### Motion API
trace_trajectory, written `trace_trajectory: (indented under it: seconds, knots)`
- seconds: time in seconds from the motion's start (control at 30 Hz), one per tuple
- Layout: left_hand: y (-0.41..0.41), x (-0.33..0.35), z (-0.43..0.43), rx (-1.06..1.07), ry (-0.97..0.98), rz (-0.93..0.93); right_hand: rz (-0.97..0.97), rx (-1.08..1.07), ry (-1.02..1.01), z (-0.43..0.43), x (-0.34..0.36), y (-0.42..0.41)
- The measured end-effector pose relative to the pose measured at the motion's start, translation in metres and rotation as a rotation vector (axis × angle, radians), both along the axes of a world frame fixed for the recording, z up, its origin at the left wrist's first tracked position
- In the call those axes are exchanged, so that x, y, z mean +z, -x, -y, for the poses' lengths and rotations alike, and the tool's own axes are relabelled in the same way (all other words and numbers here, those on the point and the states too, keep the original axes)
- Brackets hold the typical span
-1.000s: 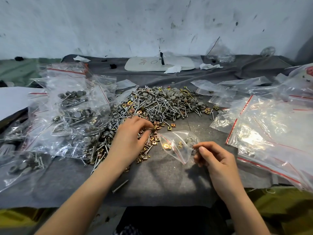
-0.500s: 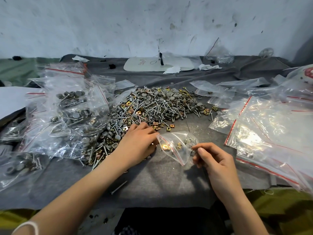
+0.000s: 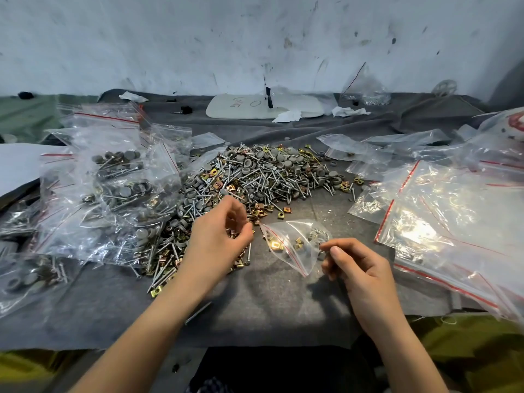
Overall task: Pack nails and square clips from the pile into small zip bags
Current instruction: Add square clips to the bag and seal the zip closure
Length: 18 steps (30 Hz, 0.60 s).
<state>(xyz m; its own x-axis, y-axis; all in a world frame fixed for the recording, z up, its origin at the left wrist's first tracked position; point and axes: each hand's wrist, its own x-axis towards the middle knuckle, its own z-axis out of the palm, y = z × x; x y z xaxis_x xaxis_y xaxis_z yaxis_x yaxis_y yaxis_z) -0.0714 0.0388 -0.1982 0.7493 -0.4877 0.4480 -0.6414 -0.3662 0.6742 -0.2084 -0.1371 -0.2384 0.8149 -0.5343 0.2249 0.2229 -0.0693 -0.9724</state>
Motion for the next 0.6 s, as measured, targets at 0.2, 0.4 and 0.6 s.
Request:
trace_trajectory:
  seconds: [0.2,0.4,0.6]
  knots:
    - [0.039,-0.002,0.005,-0.168,0.054,0.006,-0.009,0.006,-0.002,0.001,-0.003,0.0]
    - [0.038,0.003,0.015,-0.152,0.105,0.174,-0.003,0.004,0.0,0.001,-0.002,-0.001]
    - [0.036,0.0,0.016,-0.129,0.029,0.221,-0.005,-0.001,0.012,0.001,-0.003,-0.001]
